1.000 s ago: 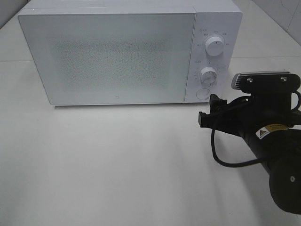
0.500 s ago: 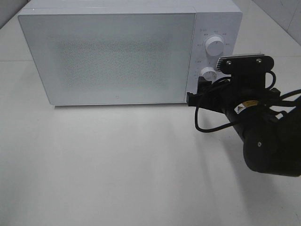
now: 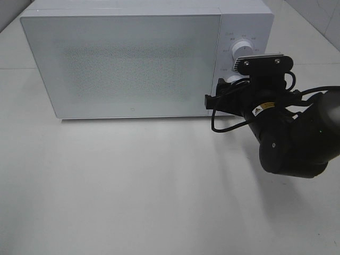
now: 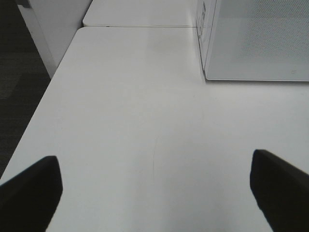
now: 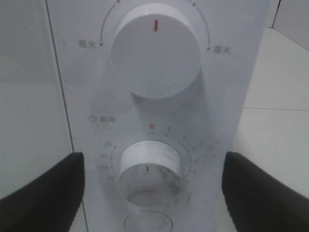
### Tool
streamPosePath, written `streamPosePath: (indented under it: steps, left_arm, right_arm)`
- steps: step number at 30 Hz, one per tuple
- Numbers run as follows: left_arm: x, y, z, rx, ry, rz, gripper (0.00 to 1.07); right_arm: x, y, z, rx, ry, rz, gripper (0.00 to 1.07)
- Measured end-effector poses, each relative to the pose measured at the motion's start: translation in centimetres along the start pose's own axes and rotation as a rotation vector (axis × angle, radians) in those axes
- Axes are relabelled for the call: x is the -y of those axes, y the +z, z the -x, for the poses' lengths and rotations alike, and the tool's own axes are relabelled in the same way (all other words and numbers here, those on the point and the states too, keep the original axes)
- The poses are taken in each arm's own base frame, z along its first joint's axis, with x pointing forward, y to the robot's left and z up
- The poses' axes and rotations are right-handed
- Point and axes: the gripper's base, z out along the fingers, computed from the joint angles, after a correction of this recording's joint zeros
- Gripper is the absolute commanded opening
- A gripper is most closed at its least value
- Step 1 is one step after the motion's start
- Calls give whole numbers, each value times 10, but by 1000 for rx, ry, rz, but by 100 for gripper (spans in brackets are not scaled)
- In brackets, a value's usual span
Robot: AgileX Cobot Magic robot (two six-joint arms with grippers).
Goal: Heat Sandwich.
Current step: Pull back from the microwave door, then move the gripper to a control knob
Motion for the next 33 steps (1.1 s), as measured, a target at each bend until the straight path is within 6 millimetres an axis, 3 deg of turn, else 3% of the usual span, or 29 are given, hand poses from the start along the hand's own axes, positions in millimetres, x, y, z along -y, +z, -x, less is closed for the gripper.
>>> streamPosePath:
  steps: [10, 22, 27, 28, 30, 32, 33]
  left_arm:
    - [0, 0, 0, 0, 0, 0, 100]
    - [0, 0, 0, 0, 0, 0, 100]
    - [0, 0, 0, 0, 0, 0, 100]
    - [0, 0, 0, 0, 0, 0, 100]
    - [0, 0, 0, 0, 0, 0, 100]
    - [0, 0, 0, 0, 0, 0, 100]
    - [0, 0, 0, 0, 0, 0, 100]
  right_arm:
    - [-8, 13, -11, -28, -7, 6, 76]
    - [-3, 16, -14, -32, -1, -20, 73]
    - [-2, 16, -12, -13, 2, -32, 57]
    - [-2, 16, -11, -10, 3, -32, 46]
    - [-3, 16, -11, -9, 1, -29, 32]
    - [-3, 16, -11, -8, 1, -27, 26]
    - [-3, 16, -11, -8, 0, -26, 14]
